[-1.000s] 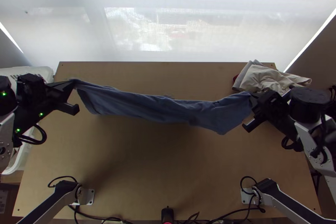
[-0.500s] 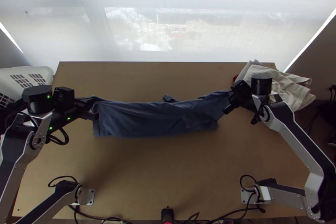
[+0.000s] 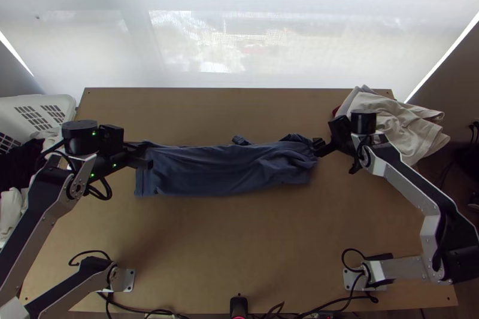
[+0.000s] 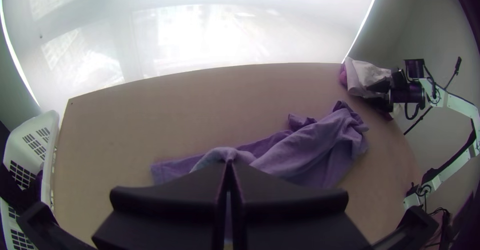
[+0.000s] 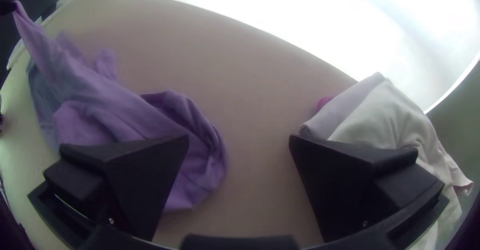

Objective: Fold the t-shirt

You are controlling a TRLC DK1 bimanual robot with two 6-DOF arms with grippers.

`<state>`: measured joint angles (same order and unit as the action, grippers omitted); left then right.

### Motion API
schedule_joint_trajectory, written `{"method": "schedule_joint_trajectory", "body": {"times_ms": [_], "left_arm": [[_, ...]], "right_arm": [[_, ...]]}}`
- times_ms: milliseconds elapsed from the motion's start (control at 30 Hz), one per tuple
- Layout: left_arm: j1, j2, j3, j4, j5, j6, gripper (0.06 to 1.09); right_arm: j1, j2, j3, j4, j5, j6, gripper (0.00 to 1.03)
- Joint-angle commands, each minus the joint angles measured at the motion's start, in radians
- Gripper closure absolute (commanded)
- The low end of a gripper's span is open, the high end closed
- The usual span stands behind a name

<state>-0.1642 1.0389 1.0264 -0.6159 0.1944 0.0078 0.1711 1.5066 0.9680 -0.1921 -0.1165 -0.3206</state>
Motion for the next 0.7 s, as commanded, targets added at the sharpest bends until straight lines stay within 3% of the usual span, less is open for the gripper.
{"method": "schedule_joint_trajectory", "body": {"times_ms": [0, 200, 300, 433, 567, 667], "left_arm": [[-0.015, 0.027, 0.001, 0.021, 0.0, 0.0, 1.05], [-0.017, 0.027, -0.019, 0.024, 0.002, -0.002, 1.05], [-0.023, 0.026, -0.026, 0.027, 0.004, -0.005, 1.05], [-0.028, 0.032, -0.028, 0.033, 0.004, -0.006, 1.05], [-0.028, 0.038, -0.037, 0.045, 0.002, -0.005, 1.05], [-0.028, 0.043, -0.045, 0.048, 0.002, -0.005, 1.05]], "right_arm": [[0.133, -0.19, -0.022, -0.133, 0.0, 0.031, 0.04], [0.372, -0.255, -0.048, -0.241, 0.031, 0.038, 0.08], [0.413, -0.226, -0.048, -0.242, 0.029, 0.048, 0.15], [0.467, -0.18, -0.055, -0.237, 0.031, 0.005, 0.16], [0.508, -0.12, -0.072, -0.211, 0.031, -0.018, 0.28], [0.539, -0.068, -0.058, -0.188, 0.031, -0.011, 0.29]]}}
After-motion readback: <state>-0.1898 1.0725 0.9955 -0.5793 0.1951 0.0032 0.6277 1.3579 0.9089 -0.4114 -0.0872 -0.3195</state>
